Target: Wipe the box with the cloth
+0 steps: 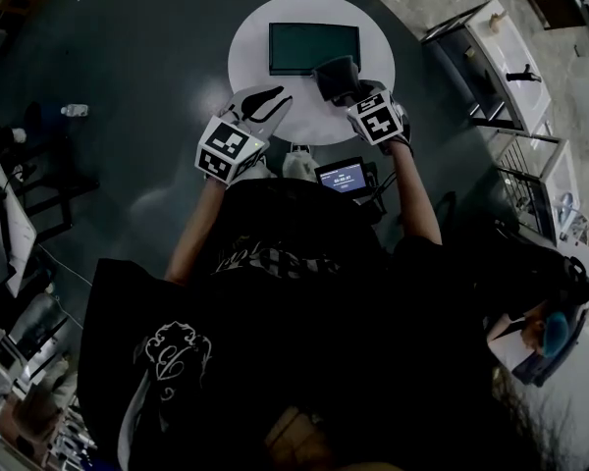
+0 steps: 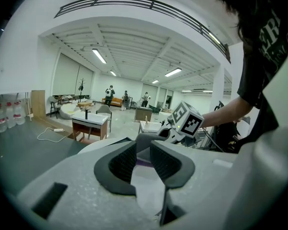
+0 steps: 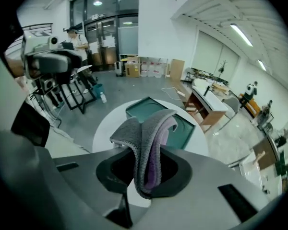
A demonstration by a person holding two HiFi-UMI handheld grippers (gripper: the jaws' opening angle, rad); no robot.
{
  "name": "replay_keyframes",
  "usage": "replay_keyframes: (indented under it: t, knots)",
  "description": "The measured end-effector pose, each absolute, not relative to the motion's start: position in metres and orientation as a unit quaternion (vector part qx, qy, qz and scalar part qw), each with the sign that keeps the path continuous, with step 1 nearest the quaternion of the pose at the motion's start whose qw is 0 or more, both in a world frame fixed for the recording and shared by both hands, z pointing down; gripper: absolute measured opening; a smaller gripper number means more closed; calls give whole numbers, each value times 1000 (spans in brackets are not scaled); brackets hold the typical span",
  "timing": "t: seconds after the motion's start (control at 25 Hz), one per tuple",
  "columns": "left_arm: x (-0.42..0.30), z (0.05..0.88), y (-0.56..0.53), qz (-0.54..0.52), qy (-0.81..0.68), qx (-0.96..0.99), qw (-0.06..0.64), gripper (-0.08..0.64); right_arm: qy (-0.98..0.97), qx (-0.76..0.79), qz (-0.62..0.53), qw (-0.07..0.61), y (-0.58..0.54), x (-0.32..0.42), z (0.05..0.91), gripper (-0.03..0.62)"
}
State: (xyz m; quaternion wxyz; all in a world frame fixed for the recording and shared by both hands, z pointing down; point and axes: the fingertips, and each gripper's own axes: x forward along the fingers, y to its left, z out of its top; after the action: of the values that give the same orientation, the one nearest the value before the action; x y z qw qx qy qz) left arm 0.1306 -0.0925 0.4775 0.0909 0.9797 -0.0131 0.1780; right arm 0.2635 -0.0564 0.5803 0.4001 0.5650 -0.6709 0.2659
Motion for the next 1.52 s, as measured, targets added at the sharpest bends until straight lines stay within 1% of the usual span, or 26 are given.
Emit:
replay_keyframes:
  t: [0.32,0.52,0.72,1.0,1.52]
  knots:
    - [120,478,-99,180,-36,979,94,84,-752,414,182,479,-88,185,607,55]
    - [102,481,-105,186,-51,976,99,84,-768,358,167,505,-111,143,629,55]
    - [91,484,-108,191,-73,973,103,84,-770,333,159,521,-124,126,646,55]
    - [80,487,-113,194,-92,971,107,84,-738,344,185,551,-122,149,673,55]
    - [96,487,-108,195,-53,974,102,84,-681,419,246,548,-93,222,669,55]
